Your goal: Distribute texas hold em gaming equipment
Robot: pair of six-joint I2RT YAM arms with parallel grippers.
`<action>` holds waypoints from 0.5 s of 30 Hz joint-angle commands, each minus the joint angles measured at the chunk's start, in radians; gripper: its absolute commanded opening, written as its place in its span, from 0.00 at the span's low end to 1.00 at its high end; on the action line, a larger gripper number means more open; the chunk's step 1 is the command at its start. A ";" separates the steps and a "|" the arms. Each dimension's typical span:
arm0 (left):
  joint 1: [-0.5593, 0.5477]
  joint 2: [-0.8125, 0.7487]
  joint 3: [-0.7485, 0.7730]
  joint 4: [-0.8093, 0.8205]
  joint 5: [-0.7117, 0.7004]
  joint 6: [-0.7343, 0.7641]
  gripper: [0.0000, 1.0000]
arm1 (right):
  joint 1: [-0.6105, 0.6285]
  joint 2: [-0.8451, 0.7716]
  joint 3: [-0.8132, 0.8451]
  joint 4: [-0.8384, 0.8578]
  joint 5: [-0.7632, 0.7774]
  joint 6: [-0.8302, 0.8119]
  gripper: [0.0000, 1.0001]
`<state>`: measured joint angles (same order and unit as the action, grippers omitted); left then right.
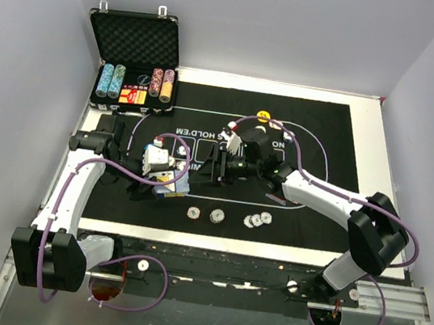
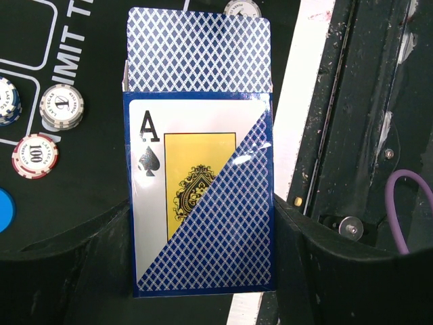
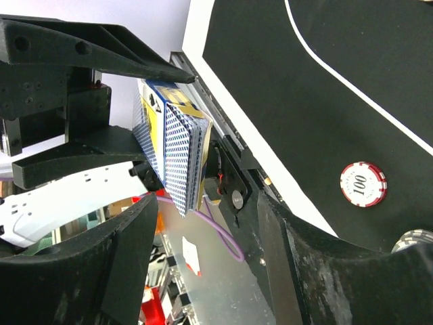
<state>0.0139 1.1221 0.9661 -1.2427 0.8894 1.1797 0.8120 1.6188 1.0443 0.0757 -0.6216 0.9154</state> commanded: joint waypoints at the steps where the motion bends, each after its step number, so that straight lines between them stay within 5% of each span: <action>1: 0.003 -0.007 0.002 0.009 0.019 -0.005 0.51 | -0.001 -0.008 0.033 -0.007 0.007 -0.004 0.70; 8: 0.003 0.002 0.010 0.026 0.022 -0.040 0.53 | 0.039 0.079 0.124 -0.023 0.022 -0.021 0.66; 15: 0.003 -0.004 0.014 0.028 0.013 -0.054 0.55 | 0.047 0.105 0.135 -0.024 0.031 -0.020 0.41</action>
<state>0.0139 1.1259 0.9661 -1.2278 0.8856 1.1374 0.8539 1.7100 1.1671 0.0681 -0.6094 0.9035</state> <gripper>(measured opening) 0.725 0.465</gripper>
